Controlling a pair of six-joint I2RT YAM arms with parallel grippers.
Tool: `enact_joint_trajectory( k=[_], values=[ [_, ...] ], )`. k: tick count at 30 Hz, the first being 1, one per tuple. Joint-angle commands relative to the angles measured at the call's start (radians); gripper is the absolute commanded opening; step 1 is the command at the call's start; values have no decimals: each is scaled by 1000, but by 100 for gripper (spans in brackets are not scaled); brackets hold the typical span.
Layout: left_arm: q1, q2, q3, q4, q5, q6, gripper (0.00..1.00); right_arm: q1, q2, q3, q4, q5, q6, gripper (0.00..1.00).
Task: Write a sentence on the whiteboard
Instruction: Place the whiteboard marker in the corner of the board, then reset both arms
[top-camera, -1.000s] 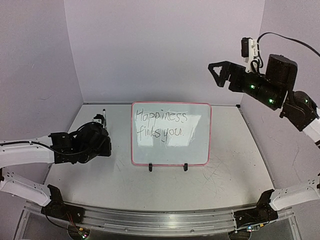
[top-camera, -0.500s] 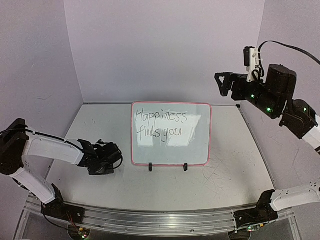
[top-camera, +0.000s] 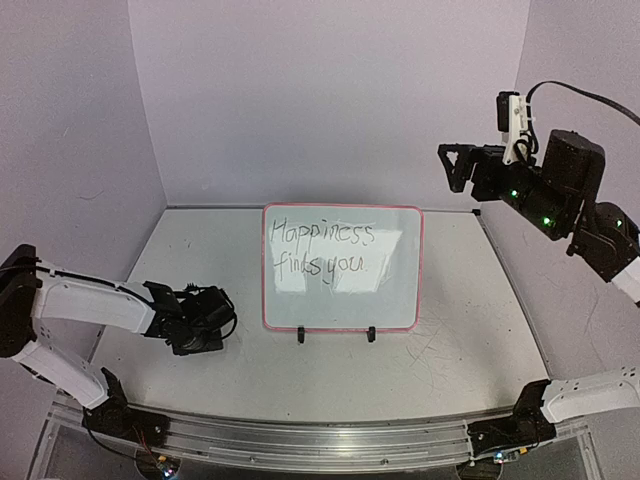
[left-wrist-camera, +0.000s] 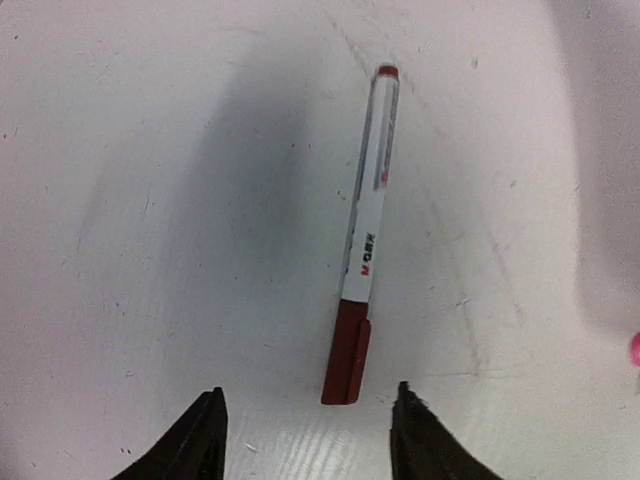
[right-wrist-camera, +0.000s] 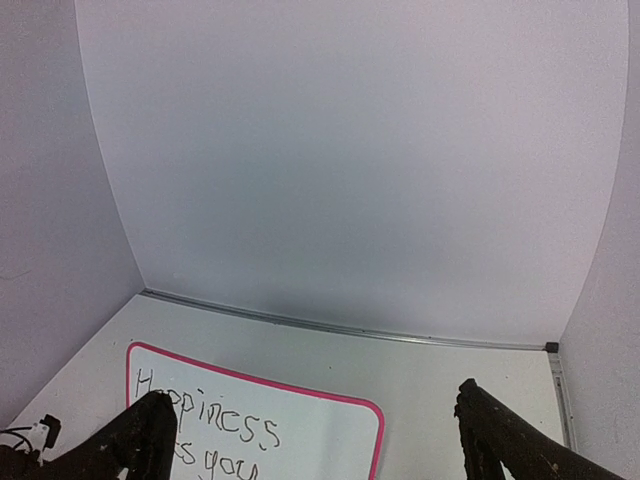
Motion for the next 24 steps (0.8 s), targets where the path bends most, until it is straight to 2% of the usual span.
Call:
enact_joint_trajectory(
  k=[1, 3, 5, 10, 14, 18, 21, 24],
  values=[
    [4, -185, 98, -28, -38, 89, 72, 4, -46, 42, 26, 42, -47, 98],
    [4, -276, 201, -26, -56, 201, 86, 3, -59, 59, 26, 48, -52, 98],
    [4, -334, 314, -16, -101, 328, 90, 3, -73, 70, 26, 56, -67, 98],
    [4, -369, 632, 84, -167, 723, 91, 3, -105, 107, 45, 106, -116, 98],
    [4, -367, 772, 249, -77, 943, 91, 3, -133, 135, 83, 145, -125, 98],
    [4, -347, 883, 322, 10, 1051, 92, 4, -140, 156, 104, 188, -131, 98],
    [4, -350, 934, 345, 45, 1074, 92, 3, -144, 164, 112, 194, -114, 98],
    [3, -374, 922, 371, 64, 1062, 92, 3, -186, 62, 206, 220, -133, 98]
  ],
)
